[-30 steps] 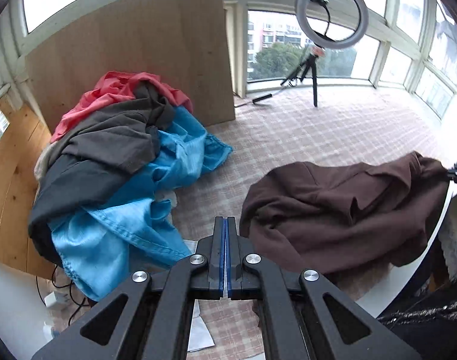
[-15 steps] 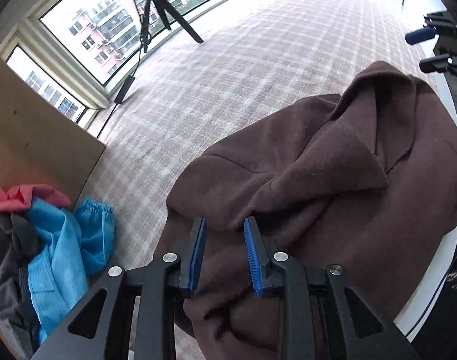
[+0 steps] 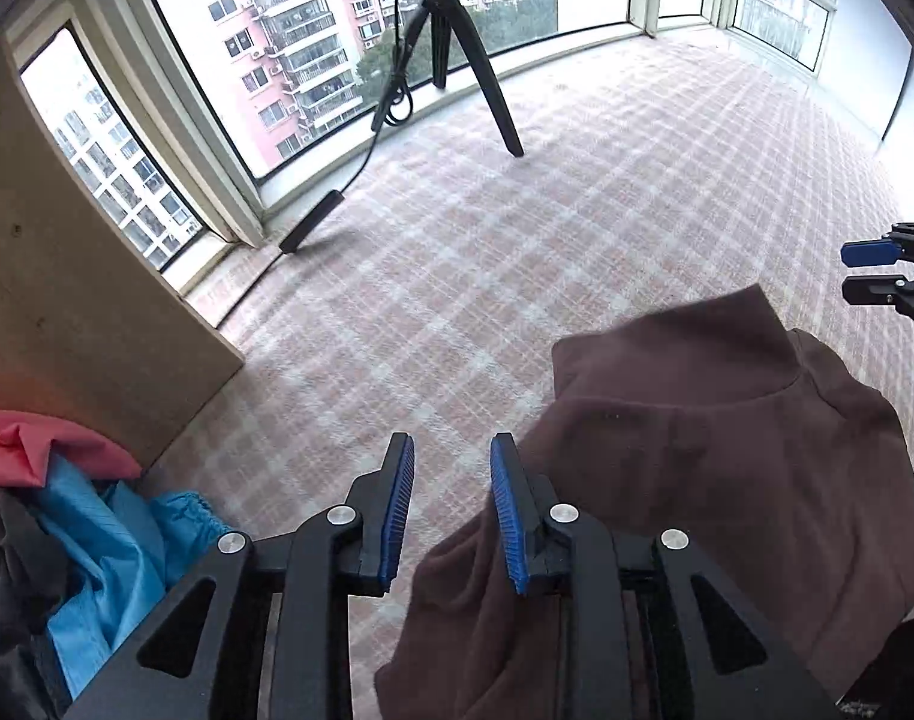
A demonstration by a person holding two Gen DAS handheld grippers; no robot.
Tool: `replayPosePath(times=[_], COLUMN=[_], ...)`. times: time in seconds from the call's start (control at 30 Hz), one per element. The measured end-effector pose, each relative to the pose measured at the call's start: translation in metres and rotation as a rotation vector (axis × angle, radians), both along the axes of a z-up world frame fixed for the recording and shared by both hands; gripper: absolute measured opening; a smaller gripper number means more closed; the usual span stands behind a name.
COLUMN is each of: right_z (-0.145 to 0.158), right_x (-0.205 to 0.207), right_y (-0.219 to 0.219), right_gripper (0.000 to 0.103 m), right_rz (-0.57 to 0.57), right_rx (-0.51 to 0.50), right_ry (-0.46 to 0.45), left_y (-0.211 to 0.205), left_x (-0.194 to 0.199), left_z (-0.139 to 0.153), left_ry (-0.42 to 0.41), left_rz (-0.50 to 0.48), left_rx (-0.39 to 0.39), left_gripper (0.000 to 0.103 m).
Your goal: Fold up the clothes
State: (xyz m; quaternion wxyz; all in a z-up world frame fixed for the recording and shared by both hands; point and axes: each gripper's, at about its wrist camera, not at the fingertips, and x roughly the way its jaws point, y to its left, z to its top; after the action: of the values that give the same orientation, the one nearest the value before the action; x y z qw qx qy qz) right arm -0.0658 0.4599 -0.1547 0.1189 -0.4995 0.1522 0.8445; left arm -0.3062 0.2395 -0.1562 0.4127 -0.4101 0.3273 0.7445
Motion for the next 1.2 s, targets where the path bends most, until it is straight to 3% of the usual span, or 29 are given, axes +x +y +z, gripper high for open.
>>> replayPosePath(times=[0.1, 0.2, 0.27, 0.47, 0.73, 0.8, 0.83, 1.07, 1.2], right_z=[0.011, 0.003, -0.005, -0.019, -0.058, -0.058, -0.053, 0.033, 0.017], right_x=[0.031, 0.047, 0.053, 0.045, 0.013, 0.016, 0.019, 0.089, 0.113], right_y=[0.001, -0.004, -0.009, -0.043, -0.085, -0.09, -0.091, -0.033, -0.017], right_gripper=[0.052, 0.052, 0.052, 0.052, 0.053, 0.034, 0.009, 0.008, 0.008], right_rz=[-0.008, 0.006, 0.007, 0.037, 0.123, 0.148, 0.16, 0.044, -0.027], right_rx=[0.046, -0.055, -0.114, -0.208, -0.034, -0.012, -0.011, -0.212, -0.182], right_ry=[-0.01, -0.024, -0.038, -0.057, -0.21, -0.195, -0.184, 0.023, -0.053], left_y=[-0.016, -0.018, -0.016, -0.037, -0.051, -0.054, -0.055, -0.057, -0.037], left_x=[0.001, -0.001, -0.003, -0.023, -0.016, -0.013, -0.011, -0.012, -0.001], left_z=[0.006, -0.009, -0.022, -0.022, -0.02, -0.019, -0.019, -0.016, -0.026], left_ry=[0.024, -0.059, -0.061, -0.077, -0.079, -0.076, -0.074, -0.078, -0.102], left_rz=[-0.048, -0.089, -0.096, 0.001, -0.007, -0.016, -0.021, -0.042, -0.12], left_rx=[-0.021, -0.051, -0.098, -0.07, -0.058, -0.061, -0.062, -0.061, -0.085], left_gripper=[0.035, 0.043, 0.043, 0.043, 0.043, 0.043, 0.043, 0.043, 0.043])
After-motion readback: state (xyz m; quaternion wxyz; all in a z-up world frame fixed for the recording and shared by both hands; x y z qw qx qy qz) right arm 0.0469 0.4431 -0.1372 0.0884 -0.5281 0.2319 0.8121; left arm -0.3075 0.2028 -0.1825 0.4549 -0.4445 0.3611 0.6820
